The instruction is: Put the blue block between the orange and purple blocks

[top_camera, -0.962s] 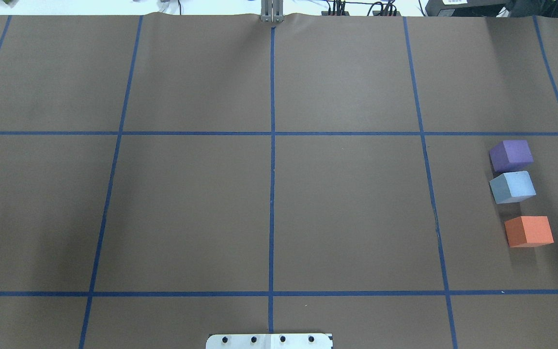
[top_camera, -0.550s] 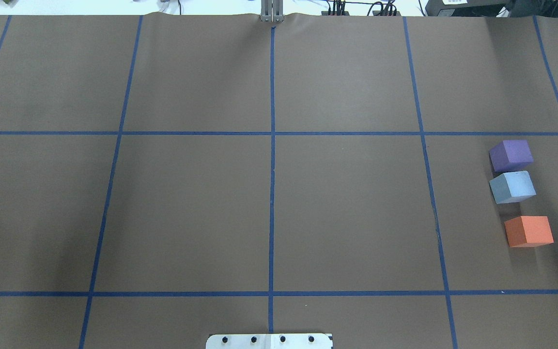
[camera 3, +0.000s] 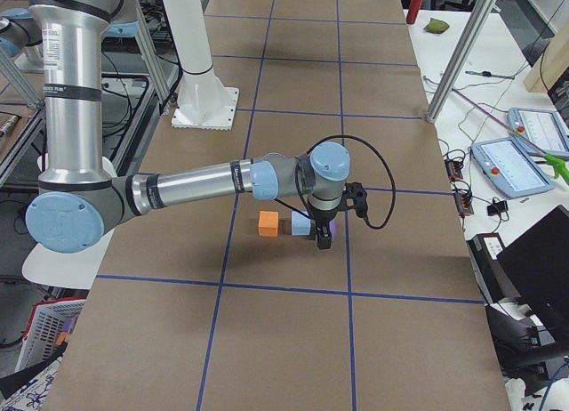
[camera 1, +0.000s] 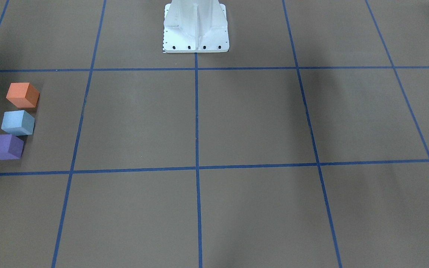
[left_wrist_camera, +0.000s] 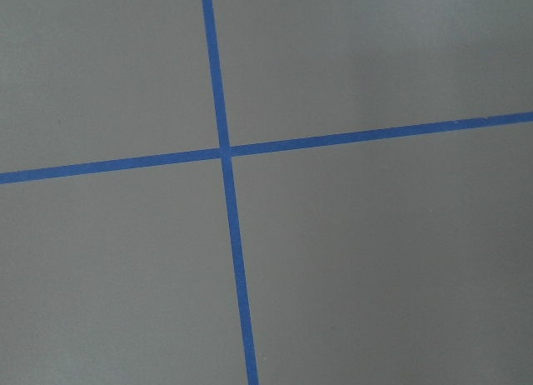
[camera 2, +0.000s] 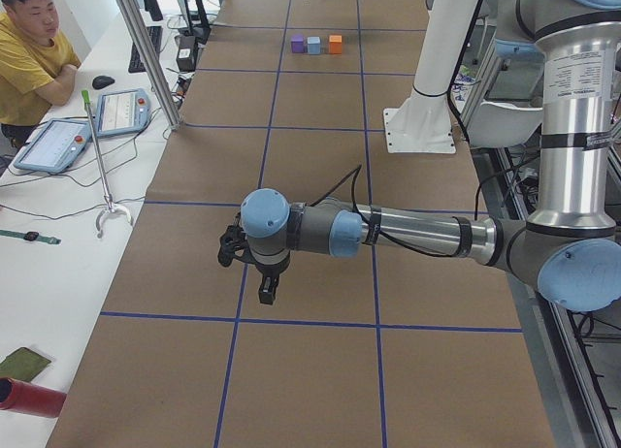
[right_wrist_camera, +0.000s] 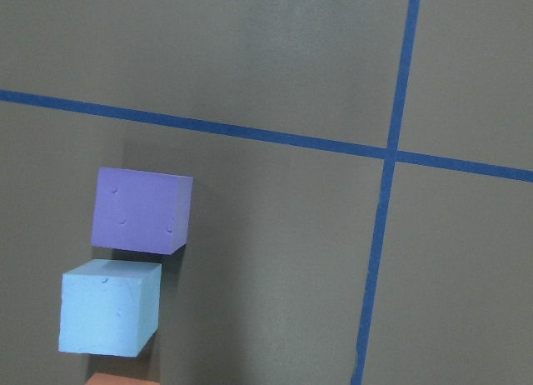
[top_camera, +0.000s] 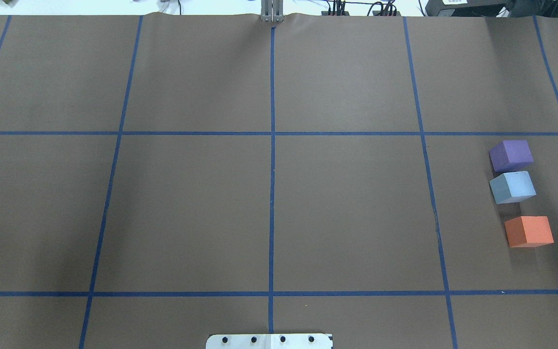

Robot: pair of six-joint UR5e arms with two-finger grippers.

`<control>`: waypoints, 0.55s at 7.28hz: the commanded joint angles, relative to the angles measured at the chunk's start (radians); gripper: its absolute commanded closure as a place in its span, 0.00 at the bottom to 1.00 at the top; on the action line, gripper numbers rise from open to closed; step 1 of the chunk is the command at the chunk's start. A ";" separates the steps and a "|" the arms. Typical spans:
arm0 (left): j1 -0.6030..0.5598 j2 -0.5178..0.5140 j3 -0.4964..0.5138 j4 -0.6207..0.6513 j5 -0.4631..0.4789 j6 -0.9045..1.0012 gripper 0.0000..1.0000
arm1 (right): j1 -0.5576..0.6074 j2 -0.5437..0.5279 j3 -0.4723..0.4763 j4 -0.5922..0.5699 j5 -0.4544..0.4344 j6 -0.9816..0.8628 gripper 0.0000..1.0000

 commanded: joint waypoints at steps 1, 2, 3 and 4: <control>0.001 -0.002 -0.024 0.001 -0.001 -0.001 0.00 | 0.000 -0.001 0.001 0.012 0.031 -0.004 0.00; 0.001 -0.004 -0.023 0.001 0.000 -0.001 0.00 | 0.003 -0.005 -0.011 0.010 0.052 -0.004 0.00; -0.001 -0.001 -0.033 -0.002 -0.001 0.003 0.00 | 0.004 -0.005 -0.011 0.012 0.051 -0.004 0.00; 0.001 -0.004 -0.044 0.001 0.000 -0.001 0.00 | 0.004 -0.006 -0.013 0.001 0.051 -0.004 0.00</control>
